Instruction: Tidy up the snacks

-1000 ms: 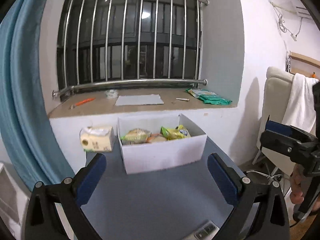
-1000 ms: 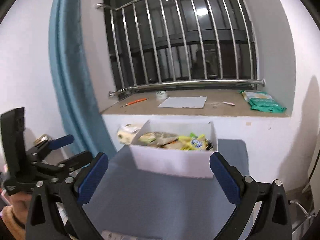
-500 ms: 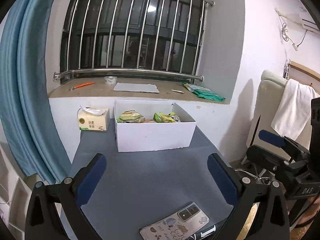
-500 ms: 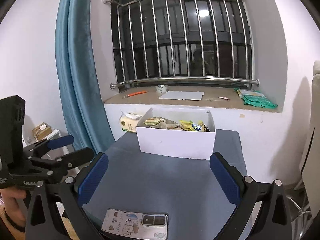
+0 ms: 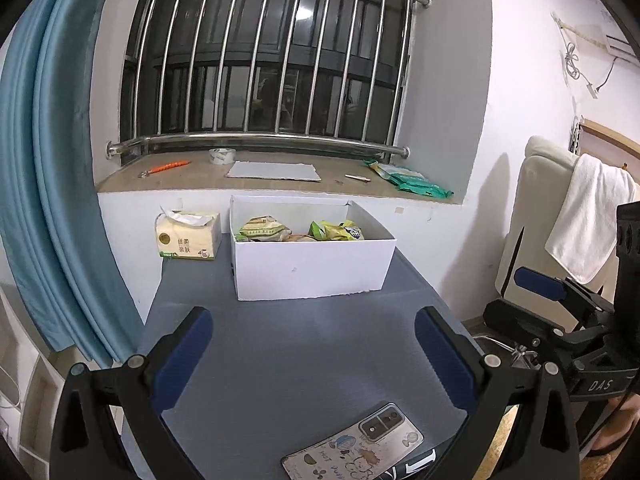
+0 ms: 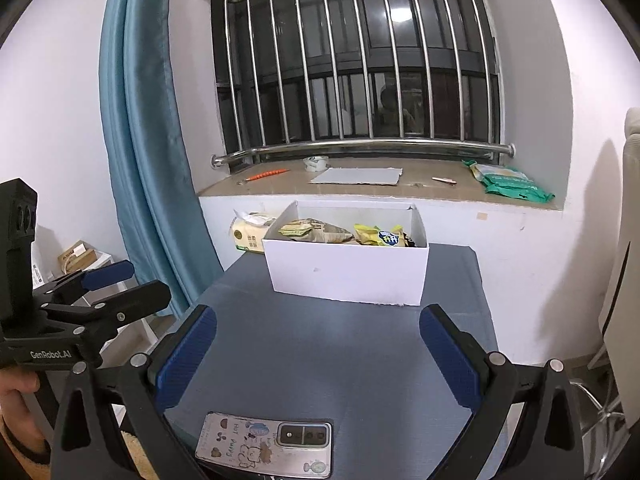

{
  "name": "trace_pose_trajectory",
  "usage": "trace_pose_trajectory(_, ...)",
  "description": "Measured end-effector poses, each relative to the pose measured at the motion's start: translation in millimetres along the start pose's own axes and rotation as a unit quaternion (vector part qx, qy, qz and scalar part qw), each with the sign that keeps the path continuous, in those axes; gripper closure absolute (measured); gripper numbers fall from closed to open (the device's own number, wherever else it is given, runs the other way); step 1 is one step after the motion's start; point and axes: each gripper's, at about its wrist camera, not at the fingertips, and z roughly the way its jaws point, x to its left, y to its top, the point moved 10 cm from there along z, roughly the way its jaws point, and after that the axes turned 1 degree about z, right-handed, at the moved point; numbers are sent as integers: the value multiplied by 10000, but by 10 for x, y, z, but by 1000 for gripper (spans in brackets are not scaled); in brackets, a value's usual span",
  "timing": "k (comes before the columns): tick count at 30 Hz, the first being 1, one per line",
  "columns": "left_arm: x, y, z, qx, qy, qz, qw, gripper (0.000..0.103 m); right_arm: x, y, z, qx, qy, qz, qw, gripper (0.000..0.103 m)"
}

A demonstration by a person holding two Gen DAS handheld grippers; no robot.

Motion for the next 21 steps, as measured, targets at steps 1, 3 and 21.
trace_pose_trajectory(1,-2,2,-2,-1,-4,6,10000,0,2,0,-3,-4,8,1,10000,0)
trace_pose_trajectory(3,-8,5,0,-6,-15,17,10000,0,5,2,-1,-2,17,18,10000,0)
trace_pose_trajectory(21,-16,-26,21,37,-7,67,10000,0,-6,-8,33,26,25,56,10000,0)
